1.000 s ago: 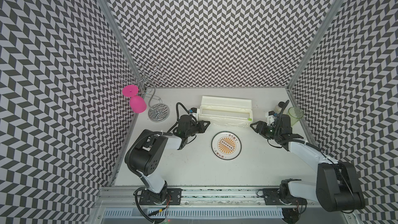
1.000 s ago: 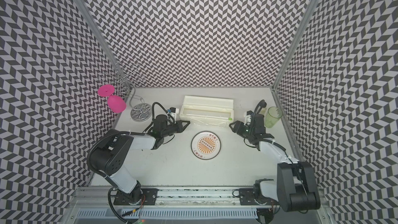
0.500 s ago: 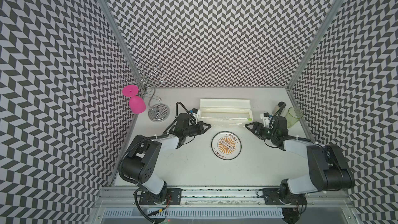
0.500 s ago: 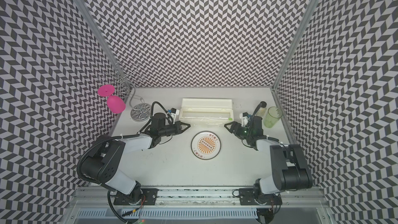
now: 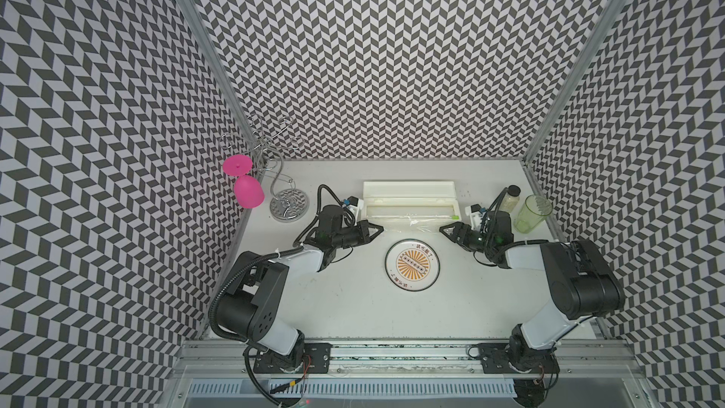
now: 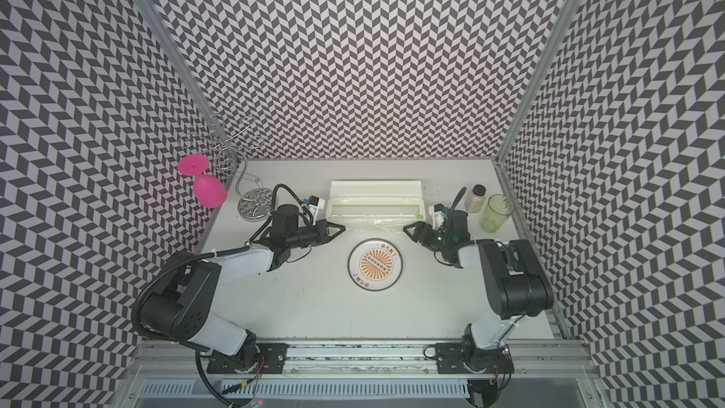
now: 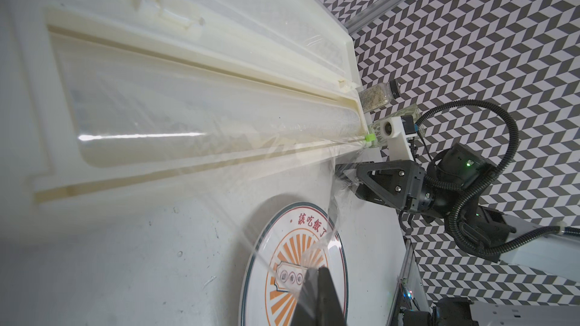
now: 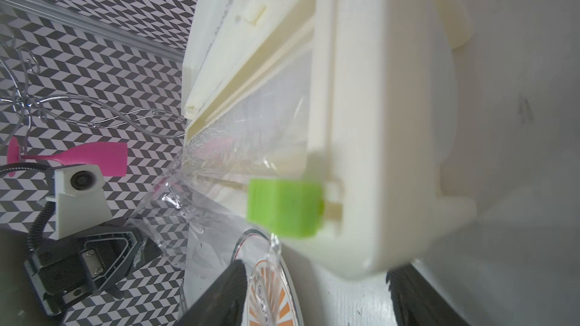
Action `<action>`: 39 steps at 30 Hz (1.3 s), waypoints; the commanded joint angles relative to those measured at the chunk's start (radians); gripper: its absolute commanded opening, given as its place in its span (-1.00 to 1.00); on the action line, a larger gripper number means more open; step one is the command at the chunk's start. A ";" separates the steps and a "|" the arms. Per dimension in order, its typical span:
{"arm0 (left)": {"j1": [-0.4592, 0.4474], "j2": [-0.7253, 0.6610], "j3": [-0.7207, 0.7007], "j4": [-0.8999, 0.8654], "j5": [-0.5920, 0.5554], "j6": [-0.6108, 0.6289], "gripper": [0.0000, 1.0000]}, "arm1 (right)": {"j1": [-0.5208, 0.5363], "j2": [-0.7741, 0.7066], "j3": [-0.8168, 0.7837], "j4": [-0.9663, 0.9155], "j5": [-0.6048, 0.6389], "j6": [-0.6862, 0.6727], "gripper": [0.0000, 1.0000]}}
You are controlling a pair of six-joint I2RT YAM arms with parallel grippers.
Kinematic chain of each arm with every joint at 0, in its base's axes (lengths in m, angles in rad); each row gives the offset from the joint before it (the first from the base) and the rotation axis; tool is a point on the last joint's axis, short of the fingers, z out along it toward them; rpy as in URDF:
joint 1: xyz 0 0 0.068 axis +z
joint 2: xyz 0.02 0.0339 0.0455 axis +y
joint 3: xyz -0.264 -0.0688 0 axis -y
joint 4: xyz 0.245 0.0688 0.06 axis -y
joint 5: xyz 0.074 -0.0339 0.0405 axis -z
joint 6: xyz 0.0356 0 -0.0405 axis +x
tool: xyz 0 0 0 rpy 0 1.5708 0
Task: Wrap the plate with plastic wrap
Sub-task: Pull the plastic wrap from the plastic wrap cutting box.
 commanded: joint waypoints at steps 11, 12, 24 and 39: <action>0.025 -0.030 0.006 -0.017 0.021 0.004 -1.00 | 0.013 -0.029 -0.018 0.162 -0.055 0.093 -0.66; 0.032 -0.036 0.007 -0.016 0.021 -0.007 -1.00 | 0.013 -0.045 -0.023 0.162 -0.067 0.113 -0.77; 0.102 -0.022 0.243 -0.180 0.041 -0.061 -1.00 | 0.009 -0.155 0.315 -0.233 -0.065 0.120 -1.00; 0.127 -0.128 0.535 -0.416 0.032 -0.023 -1.00 | 0.012 -0.277 0.617 -0.441 -0.085 0.151 -1.00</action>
